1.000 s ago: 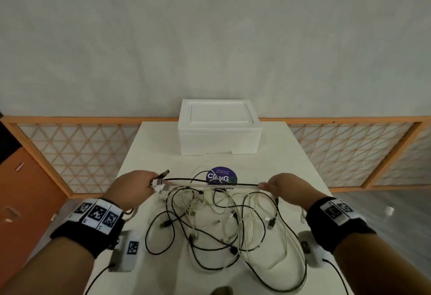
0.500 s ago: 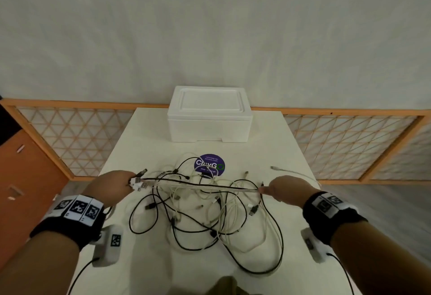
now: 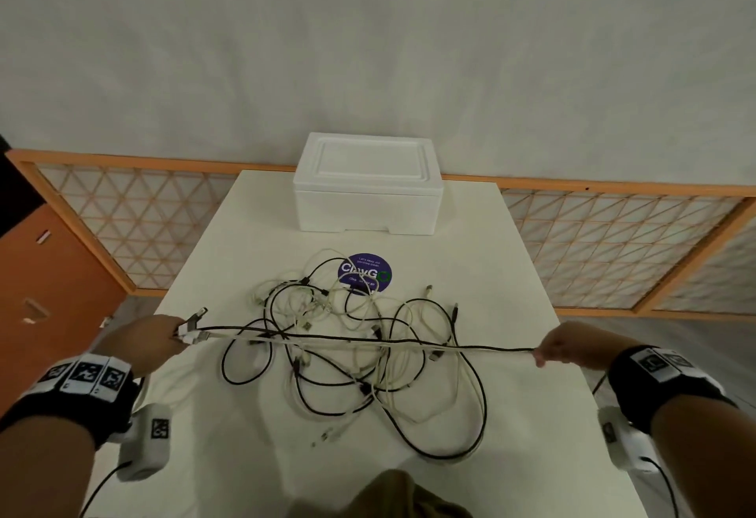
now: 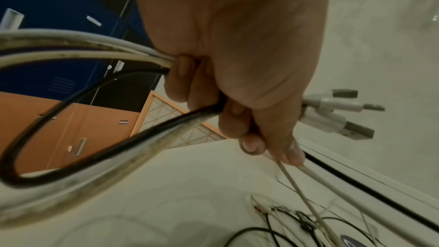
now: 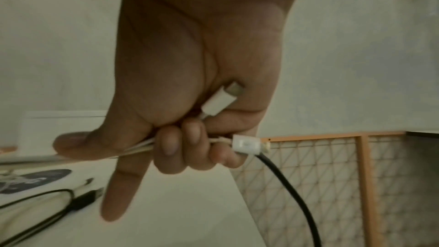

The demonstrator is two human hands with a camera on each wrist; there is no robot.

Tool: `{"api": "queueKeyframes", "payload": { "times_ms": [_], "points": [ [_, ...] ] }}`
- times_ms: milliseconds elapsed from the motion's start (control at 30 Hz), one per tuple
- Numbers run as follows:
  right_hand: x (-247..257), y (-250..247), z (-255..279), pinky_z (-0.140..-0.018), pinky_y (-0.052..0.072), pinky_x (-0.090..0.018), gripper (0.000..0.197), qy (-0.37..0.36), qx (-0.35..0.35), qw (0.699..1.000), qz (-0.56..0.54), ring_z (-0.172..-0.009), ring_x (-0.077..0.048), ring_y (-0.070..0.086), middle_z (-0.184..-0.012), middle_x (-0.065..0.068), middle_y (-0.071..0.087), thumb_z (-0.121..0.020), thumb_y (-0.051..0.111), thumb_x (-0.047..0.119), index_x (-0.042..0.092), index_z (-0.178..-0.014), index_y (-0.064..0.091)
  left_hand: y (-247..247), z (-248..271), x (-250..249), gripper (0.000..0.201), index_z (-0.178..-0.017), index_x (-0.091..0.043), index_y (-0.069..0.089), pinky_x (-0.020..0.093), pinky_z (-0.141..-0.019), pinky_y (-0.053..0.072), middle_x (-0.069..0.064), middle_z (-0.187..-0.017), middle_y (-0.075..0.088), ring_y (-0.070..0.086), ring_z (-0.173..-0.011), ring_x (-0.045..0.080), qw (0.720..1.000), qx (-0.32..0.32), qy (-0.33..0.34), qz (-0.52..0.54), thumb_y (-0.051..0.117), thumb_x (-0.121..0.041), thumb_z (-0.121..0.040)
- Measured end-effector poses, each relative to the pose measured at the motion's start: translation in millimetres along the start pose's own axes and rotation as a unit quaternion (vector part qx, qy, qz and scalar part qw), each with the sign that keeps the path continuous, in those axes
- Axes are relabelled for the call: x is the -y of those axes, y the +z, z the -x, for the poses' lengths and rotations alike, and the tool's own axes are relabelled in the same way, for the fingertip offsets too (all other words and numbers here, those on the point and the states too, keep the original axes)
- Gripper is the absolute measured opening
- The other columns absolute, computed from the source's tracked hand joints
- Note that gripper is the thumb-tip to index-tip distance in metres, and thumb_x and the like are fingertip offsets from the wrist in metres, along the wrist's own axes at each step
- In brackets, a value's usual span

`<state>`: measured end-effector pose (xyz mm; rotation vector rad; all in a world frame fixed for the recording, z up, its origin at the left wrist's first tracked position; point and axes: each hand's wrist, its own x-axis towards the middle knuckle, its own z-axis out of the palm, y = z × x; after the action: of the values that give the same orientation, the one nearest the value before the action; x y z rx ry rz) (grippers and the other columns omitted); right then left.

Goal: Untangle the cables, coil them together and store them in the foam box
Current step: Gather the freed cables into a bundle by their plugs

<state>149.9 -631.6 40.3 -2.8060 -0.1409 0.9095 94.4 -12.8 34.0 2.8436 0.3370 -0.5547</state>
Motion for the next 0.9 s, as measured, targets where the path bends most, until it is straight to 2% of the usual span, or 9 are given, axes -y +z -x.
{"api": "queueKeyframes", "payload": {
  "times_ms": [167, 300, 400, 467, 500, 567, 700, 800, 900],
  "points": [
    [-29.9, 6.7, -6.6, -0.086, 0.036, -0.029, 0.045, 0.093, 0.001, 0.994, 0.064, -0.09, -0.009, 0.055, -0.093, 0.007, 0.062, -0.093, 0.039, 0.057, 0.029, -0.072, 0.067, -1.2, 15.2, -28.2, 0.025, -0.069, -0.019, 0.051, 0.024, -0.057, 0.033, 0.002, -0.076, 0.057, 0.053, -0.07, 0.016, 0.999, 0.036, 0.013, -0.008, 0.055, -0.025, -0.093],
    [-30.8, 14.6, -20.0, -0.082, 0.041, -0.025, 0.051, 0.16, 0.028, 0.971, 0.177, -0.086, -0.011, 0.057, -0.085, 0.006, 0.059, -0.091, 0.04, 0.059, 0.016, -0.105, 0.065, -9.8, 33.0, -65.0, 0.025, -0.066, -0.021, 0.057, 0.018, -0.054, 0.034, -0.003, -0.071, 0.06, 0.054, -0.067, 0.009, 0.996, 0.032, 0.076, 0.019, 0.06, -0.028, -0.089],
    [21.7, -3.5, -31.2, -0.095, 0.041, -0.032, 0.049, 0.081, -0.078, 0.976, 0.189, -0.116, -0.021, 0.053, -0.124, -0.004, 0.056, -0.089, 0.051, 0.053, 0.019, -0.124, 0.054, -21.7, 42.9, -91.1, 0.04, -0.08, -0.021, 0.064, 0.025, -0.07, 0.044, -0.003, -0.082, 0.066, 0.06, -0.078, 0.011, 0.99, -0.003, 0.124, 0.063, 0.053, -0.06, -0.081],
    [87.9, -19.7, -27.1, -0.101, 0.038, -0.032, 0.048, -0.028, -0.175, 0.978, 0.107, -0.122, -0.022, 0.049, -0.132, -0.005, 0.052, -0.088, 0.057, 0.047, 0.021, -0.129, 0.053, -31.5, 50.1, -111.8, 0.036, -0.091, -0.034, 0.066, 0.031, -0.087, 0.045, -0.009, -0.099, 0.067, 0.06, -0.093, 0.01, 0.975, -0.046, 0.145, 0.162, 0.05, -0.064, -0.081],
    [124.5, -25.7, -20.2, -0.103, 0.034, -0.03, 0.05, -0.096, -0.215, 0.97, 0.057, -0.124, -0.021, 0.047, -0.134, -0.004, 0.051, -0.087, 0.061, 0.044, 0.021, -0.13, 0.052, -36.1, 53.7, -122.9, 0.032, -0.088, -0.035, 0.068, 0.032, -0.087, 0.045, -0.011, -0.099, 0.068, 0.061, -0.091, 0.007, 0.96, -0.064, 0.152, 0.228, 0.05, -0.061, -0.084],
    [194.7, -30.4, 2.5, -0.104, 0.029, -0.024, 0.061, -0.235, -0.234, 0.943, -0.028, -0.126, -0.018, 0.045, -0.135, -0.003, 0.051, -0.082, 0.068, 0.043, 0.019, -0.134, 0.049, -43.1, 59.8, -144.8, 0.044, -0.067, -0.018, 0.064, 0.031, -0.069, 0.04, -0.003, -0.071, 0.063, 0.055, -0.06, 0.008, 0.917, -0.083, 0.154, 0.358, 0.052, -0.056, -0.086],
    [298.1, -11.8, 43.6, -0.1, 0.036, -0.017, 0.087, -0.379, -0.099, 0.909, -0.146, -0.119, -0.007, 0.048, -0.132, 0.003, 0.053, -0.071, 0.076, 0.049, 0.017, -0.141, 0.035, -53.9, 76.7, -186.3, 0.05, -0.06, -0.016, 0.038, 0.026, -0.048, 0.017, 0.002, -0.053, 0.027, 0.02, -0.046, 0.014, 0.775, -0.046, 0.201, 0.598, 0.06, -0.053, -0.084],
    [327.0, 10.9, 42.9, -0.07, 0.043, -0.018, 0.034, -0.389, -0.077, 0.892, -0.216, -0.076, -0.006, 0.057, -0.095, -0.005, 0.067, -0.083, 0.064, 0.022, 0.006, -0.112, 0.055, -65.3, 84.0, -199.0, 0.05, -0.052, -0.016, 0.031, 0.021, -0.042, 0.021, -0.001, -0.05, 0.023, 0.019, -0.041, 0.01, 0.687, -0.022, 0.22, 0.693, 0.055, -0.045, -0.086],
    [317.7, 14.9, 36.1, -0.066, 0.05, -0.031, 0.009, -0.381, -0.072, 0.891, -0.237, -0.06, -0.015, 0.058, -0.073, -0.007, 0.064, -0.092, 0.048, 0.014, 0.01, -0.094, 0.056, -71.4, 86.1, -187.3, 0.052, -0.049, -0.018, 0.032, 0.023, -0.045, 0.034, 0.002, -0.052, 0.025, 0.026, -0.041, 0.013, 0.647, -0.009, 0.222, 0.729, 0.045, -0.047, -0.09]
  ]
}}
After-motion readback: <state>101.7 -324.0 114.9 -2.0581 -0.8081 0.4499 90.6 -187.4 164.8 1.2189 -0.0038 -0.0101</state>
